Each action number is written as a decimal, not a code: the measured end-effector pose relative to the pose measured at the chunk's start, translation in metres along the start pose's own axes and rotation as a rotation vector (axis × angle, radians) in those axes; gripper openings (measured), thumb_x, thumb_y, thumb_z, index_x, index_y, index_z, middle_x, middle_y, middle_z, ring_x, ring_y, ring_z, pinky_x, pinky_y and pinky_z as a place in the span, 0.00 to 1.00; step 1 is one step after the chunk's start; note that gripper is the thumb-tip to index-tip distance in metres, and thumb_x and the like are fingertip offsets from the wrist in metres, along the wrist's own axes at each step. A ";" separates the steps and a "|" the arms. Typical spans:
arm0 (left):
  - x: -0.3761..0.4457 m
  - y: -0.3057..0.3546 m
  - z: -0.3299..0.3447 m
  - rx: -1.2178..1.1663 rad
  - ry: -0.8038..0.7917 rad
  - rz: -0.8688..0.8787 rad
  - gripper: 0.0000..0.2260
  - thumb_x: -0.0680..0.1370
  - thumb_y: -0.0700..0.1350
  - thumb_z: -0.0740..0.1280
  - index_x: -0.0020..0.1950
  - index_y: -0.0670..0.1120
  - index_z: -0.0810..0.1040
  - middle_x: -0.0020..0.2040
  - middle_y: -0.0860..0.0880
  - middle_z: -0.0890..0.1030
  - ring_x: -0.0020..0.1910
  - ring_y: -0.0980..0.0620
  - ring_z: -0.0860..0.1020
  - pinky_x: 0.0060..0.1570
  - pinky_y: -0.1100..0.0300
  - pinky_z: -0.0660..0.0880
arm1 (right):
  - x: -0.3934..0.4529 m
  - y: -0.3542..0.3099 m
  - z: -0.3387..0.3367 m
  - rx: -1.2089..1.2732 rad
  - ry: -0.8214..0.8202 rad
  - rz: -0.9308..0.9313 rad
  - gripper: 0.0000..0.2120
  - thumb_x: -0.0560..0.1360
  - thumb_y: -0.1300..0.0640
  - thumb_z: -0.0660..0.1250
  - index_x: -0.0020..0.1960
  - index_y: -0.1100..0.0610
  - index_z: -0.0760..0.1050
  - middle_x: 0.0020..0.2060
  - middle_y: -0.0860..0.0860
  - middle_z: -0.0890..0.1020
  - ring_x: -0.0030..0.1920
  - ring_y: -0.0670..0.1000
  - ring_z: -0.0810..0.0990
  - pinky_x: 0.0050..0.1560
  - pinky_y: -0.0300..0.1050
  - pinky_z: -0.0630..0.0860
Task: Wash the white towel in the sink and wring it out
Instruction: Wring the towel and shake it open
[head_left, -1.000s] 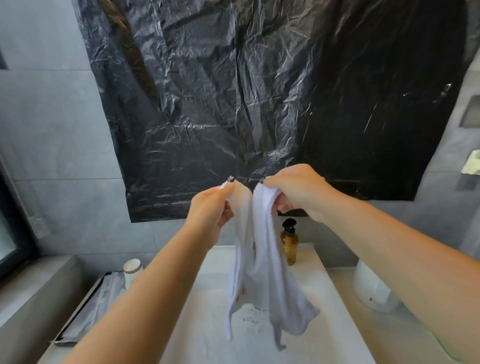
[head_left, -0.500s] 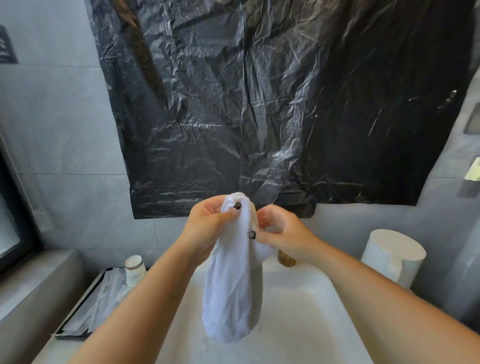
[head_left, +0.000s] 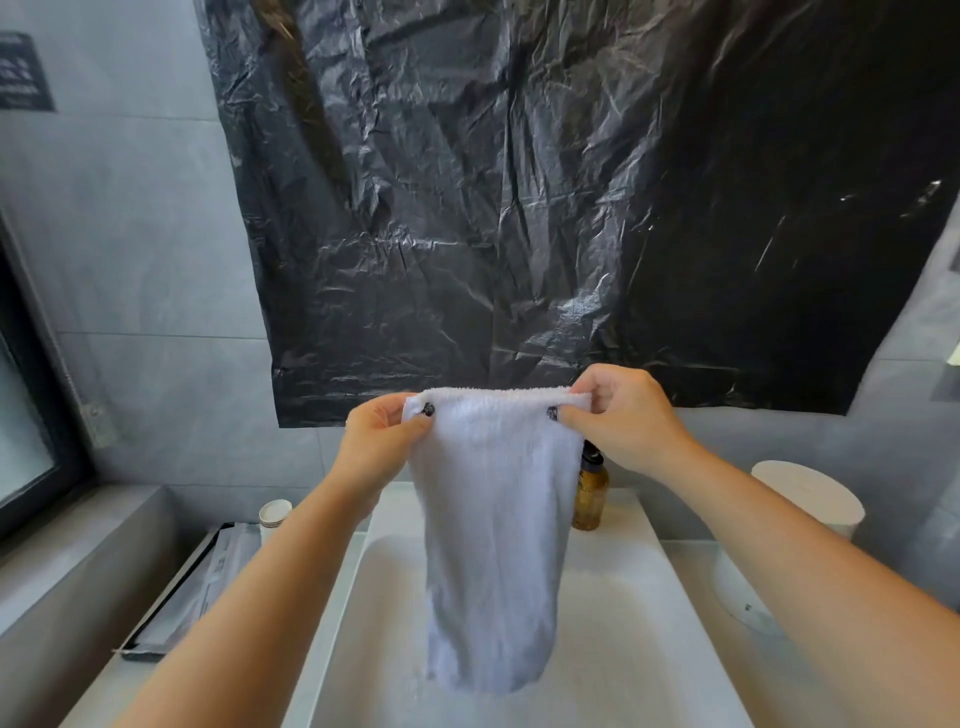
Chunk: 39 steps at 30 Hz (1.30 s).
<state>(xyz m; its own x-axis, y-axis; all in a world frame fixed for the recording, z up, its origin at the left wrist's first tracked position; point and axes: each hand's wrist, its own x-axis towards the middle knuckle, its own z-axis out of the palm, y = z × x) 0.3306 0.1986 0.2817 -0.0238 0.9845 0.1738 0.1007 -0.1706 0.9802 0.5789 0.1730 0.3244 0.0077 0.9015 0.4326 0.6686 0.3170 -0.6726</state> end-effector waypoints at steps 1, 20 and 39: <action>0.001 -0.002 0.001 -0.007 0.012 -0.010 0.06 0.76 0.37 0.66 0.47 0.41 0.84 0.43 0.40 0.83 0.43 0.48 0.77 0.48 0.51 0.74 | 0.000 -0.002 0.004 0.001 0.006 0.015 0.08 0.72 0.58 0.73 0.39 0.50 0.76 0.37 0.49 0.80 0.40 0.49 0.78 0.37 0.39 0.71; -0.016 0.035 0.050 -0.425 -0.167 0.042 0.13 0.80 0.48 0.67 0.58 0.40 0.83 0.54 0.38 0.84 0.55 0.44 0.83 0.54 0.54 0.78 | -0.004 -0.054 0.012 0.522 -0.164 0.058 0.15 0.74 0.73 0.63 0.57 0.62 0.77 0.48 0.60 0.83 0.45 0.54 0.85 0.48 0.45 0.83; -0.019 0.007 0.041 -0.583 -0.252 0.167 0.21 0.71 0.34 0.72 0.64 0.35 0.77 0.59 0.33 0.80 0.57 0.39 0.80 0.57 0.48 0.78 | -0.020 -0.021 0.039 0.459 0.021 0.085 0.15 0.69 0.57 0.78 0.54 0.53 0.79 0.47 0.48 0.85 0.48 0.43 0.83 0.52 0.48 0.81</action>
<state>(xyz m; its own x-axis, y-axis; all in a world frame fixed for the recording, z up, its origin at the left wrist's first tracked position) 0.3725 0.1808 0.2817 0.1863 0.9104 0.3695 -0.4742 -0.2461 0.8453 0.5355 0.1600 0.3062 0.0667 0.9254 0.3731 0.2672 0.3437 -0.9003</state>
